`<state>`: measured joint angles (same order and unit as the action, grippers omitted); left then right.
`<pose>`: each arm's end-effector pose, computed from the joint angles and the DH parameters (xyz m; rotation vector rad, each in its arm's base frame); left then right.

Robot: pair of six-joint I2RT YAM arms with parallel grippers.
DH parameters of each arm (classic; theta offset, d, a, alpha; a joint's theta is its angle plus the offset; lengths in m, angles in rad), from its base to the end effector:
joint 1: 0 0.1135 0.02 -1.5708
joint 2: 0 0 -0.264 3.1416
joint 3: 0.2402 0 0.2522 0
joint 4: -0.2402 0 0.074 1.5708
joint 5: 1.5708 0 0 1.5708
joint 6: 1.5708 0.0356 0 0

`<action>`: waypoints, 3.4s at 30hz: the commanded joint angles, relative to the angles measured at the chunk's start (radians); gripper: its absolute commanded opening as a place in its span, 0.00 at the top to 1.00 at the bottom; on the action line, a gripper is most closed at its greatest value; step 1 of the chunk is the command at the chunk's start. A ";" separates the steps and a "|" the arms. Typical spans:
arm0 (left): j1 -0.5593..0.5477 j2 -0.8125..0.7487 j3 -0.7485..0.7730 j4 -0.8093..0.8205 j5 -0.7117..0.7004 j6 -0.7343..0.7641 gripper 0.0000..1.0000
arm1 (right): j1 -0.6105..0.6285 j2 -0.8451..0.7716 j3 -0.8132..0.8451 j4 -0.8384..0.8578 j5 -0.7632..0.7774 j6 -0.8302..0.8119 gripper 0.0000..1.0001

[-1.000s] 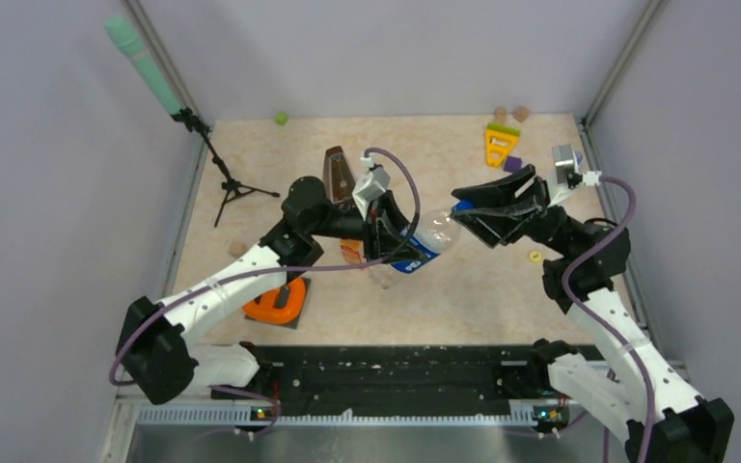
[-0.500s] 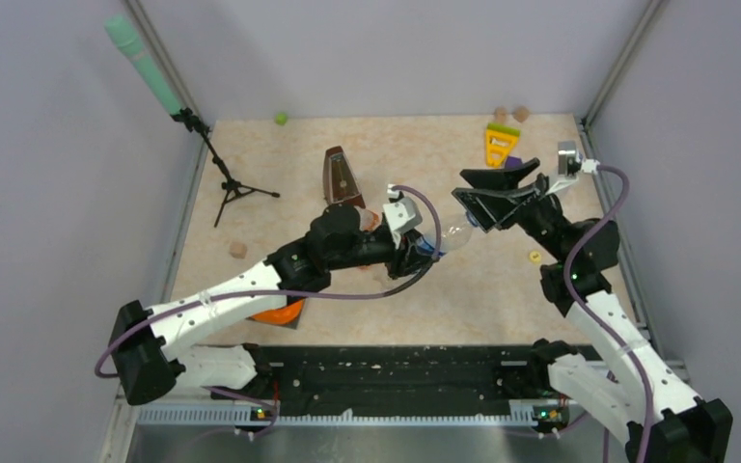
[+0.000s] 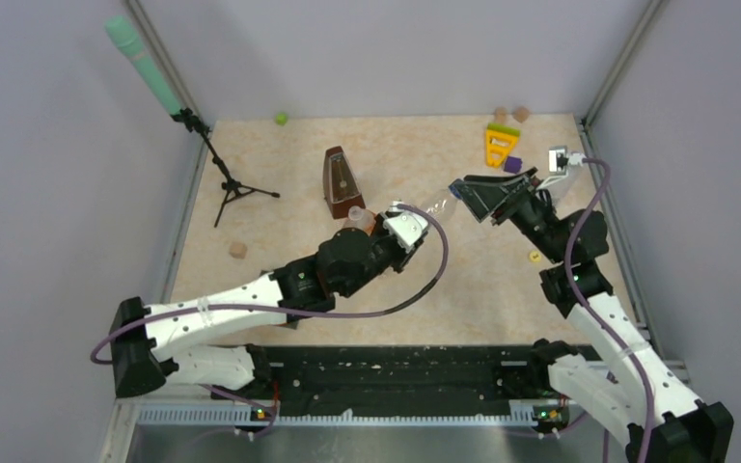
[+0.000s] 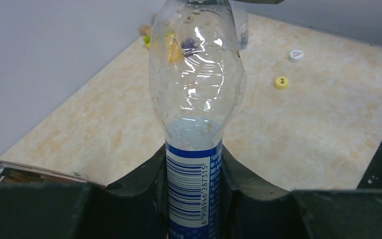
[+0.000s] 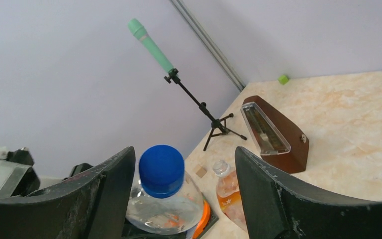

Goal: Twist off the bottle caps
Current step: Unscrew the bottle cap from the plastic bottle.

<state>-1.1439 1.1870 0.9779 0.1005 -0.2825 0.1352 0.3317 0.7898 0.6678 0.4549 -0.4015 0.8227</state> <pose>0.1253 -0.2515 0.3544 0.8349 1.4831 -0.5216 0.1709 0.0736 0.3656 -0.0448 1.3668 1.2315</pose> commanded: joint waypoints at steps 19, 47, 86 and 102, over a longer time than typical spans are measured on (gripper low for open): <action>-0.153 0.023 -0.045 0.266 -0.365 0.272 1.00 | -0.005 0.052 0.047 0.027 0.026 0.118 0.26; -0.159 0.092 0.002 0.251 -0.416 0.243 1.00 | -0.004 0.091 0.036 0.072 -0.053 0.151 0.72; 0.541 0.048 -0.096 0.826 1.360 -0.920 1.00 | -0.009 0.060 0.028 0.736 -0.403 0.122 1.00; 0.492 0.377 0.038 1.516 1.547 -1.584 1.00 | -0.003 0.103 0.088 1.270 -0.700 0.101 1.00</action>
<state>-0.6724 1.5555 0.9817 1.4635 1.2621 -1.3537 0.3313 0.9009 0.6827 1.3701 -0.9604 0.9546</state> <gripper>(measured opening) 0.358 0.320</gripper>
